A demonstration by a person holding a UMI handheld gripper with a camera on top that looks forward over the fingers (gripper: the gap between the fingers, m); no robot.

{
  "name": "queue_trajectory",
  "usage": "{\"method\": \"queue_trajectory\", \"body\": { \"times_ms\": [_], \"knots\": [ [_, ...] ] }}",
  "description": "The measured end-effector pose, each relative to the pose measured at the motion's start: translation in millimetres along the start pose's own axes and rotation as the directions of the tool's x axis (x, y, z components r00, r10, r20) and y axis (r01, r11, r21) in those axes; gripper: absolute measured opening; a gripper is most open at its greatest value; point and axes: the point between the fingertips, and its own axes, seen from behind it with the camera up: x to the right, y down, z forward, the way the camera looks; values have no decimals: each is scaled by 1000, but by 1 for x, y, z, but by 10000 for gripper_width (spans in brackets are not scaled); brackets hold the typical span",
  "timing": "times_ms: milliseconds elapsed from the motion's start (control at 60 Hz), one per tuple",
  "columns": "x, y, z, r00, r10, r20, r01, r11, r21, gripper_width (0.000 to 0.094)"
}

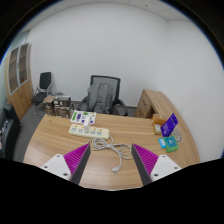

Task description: Unplug charger

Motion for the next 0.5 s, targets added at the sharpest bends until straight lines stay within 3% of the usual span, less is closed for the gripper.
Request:
{"method": "queue_trajectory", "body": {
  "times_ms": [350, 500],
  "knots": [
    [-34, 68, 51, 1000, -8, 10, 9, 996, -87, 860],
    [-88, 86, 108, 996, 13, 83, -9, 999, -54, 861]
  ]
}}
